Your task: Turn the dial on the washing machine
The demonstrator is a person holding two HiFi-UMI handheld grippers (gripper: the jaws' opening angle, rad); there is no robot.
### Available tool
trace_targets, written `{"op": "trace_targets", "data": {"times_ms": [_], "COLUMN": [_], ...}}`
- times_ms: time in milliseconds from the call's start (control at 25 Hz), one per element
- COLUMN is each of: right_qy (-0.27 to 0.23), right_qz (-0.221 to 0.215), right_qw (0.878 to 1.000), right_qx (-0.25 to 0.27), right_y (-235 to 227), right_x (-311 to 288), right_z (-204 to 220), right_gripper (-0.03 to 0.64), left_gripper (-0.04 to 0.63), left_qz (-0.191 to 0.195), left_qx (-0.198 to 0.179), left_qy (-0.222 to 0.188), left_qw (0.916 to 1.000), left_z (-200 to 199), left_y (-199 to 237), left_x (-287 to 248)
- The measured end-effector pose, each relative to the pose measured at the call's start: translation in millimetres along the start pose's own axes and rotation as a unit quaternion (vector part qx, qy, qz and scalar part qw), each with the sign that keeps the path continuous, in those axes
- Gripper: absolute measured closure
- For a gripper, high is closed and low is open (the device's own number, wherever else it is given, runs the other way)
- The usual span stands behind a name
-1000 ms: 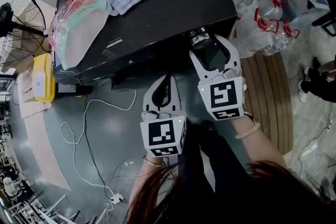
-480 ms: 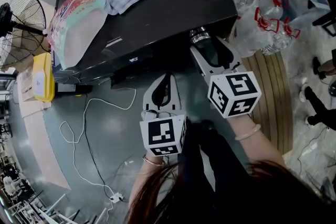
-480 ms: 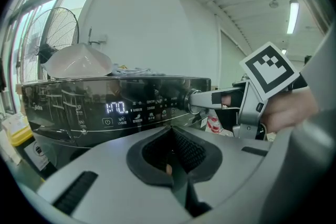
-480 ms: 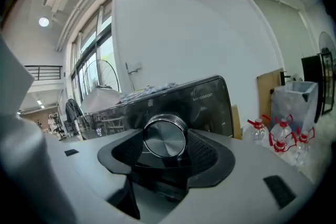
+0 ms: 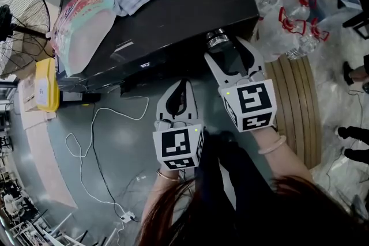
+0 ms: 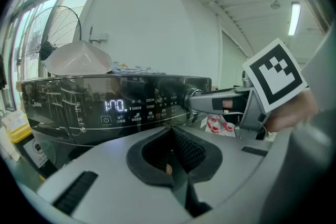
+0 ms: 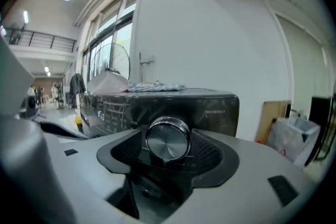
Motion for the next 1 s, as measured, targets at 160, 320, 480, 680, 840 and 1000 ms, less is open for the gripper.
{"op": "trace_targets", "data": {"times_ms": [160,320,480,680,840,1000], "right_qy": [0.011,0.025,0.015,0.003,-0.001,-0.004], "right_qz": [-0.001,0.016,0.017,0.014,0.009,0.008], "right_qw": [0.991,0.977,0.981,0.994,0.998,1.0], "right_qx": [0.13,0.212,0.194,0.108,0.057,-0.001], "right_y": [11,14,13,8,4,-2], "right_x": [-1,-1,-2,-1,0,0], "right_z": [-5,-3,-2,0,0,3], "right_gripper": [0.316,0.326,0.337,0.333,0.333,0.333], "left_gripper": [0.581,0.581,0.581,0.581,0.58,0.581], "left_qz": [0.001,0.003,0.002,0.002,0.003,0.001], "left_qx": [0.006,0.008,0.009,0.008,0.0,0.003], "left_qy": [0.0,0.001,0.003,0.004,0.004,0.005], "left_qw": [1.0,1.0,1.0,1.0,1.0,1.0], "left_z": [0,2,4,5,5,4], "left_y": [-2,-3,-3,-5,-6,-7], "left_x": [-1,-2,-2,-2,-3,-3]}}
Point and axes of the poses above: the fingertips, and each gripper's own axes: x backward along the fingers, y to its left, z out of its underside, the point moved 10 cm from there along x, backward along the fingers, and after that the axes turned 3 degrees about -y, right-handed, at the moved point
